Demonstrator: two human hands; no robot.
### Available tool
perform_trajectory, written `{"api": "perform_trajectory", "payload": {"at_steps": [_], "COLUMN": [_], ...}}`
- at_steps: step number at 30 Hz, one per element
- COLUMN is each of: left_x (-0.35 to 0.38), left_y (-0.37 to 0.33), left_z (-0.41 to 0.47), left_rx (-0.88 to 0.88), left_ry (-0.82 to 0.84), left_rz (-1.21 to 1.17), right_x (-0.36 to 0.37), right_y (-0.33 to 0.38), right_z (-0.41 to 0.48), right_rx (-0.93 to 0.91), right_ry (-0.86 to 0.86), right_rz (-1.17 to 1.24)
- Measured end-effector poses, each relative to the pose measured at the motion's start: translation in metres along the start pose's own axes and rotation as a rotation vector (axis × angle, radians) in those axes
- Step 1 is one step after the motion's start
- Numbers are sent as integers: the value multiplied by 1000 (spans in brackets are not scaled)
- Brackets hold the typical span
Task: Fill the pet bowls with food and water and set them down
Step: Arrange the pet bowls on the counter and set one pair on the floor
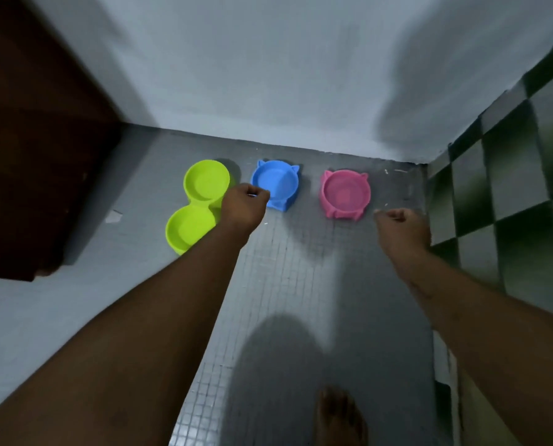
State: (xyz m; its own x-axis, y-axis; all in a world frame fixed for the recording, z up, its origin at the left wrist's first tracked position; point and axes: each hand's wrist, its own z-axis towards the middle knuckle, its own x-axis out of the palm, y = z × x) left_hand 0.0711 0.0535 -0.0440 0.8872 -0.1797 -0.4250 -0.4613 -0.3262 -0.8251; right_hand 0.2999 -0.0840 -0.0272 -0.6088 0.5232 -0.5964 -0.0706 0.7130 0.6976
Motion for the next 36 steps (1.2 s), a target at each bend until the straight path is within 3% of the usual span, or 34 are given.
{"api": "perform_trajectory", "payload": {"at_steps": [7,15,23,30,36], "left_x": [43,64,72,76,71], "left_y": [60,65,74,73,71], "left_z": [73,113,144,144,131], "left_rx": [-11,-57,-39,-85,-52], "left_ry": [-143,-195,-121,-123,-133], "left_rz": [84,154,266,316,308], "right_x": [66,106,122,142,119], "right_y": [-35,-42,-47,-90,-42], "right_z": [99,139,166,220,162], "right_rx": [-3,-5,94,175,149], "right_ry": [-1,31,-15,-97,-125], "right_rz": [-25,-30,24,-126,-7]}}
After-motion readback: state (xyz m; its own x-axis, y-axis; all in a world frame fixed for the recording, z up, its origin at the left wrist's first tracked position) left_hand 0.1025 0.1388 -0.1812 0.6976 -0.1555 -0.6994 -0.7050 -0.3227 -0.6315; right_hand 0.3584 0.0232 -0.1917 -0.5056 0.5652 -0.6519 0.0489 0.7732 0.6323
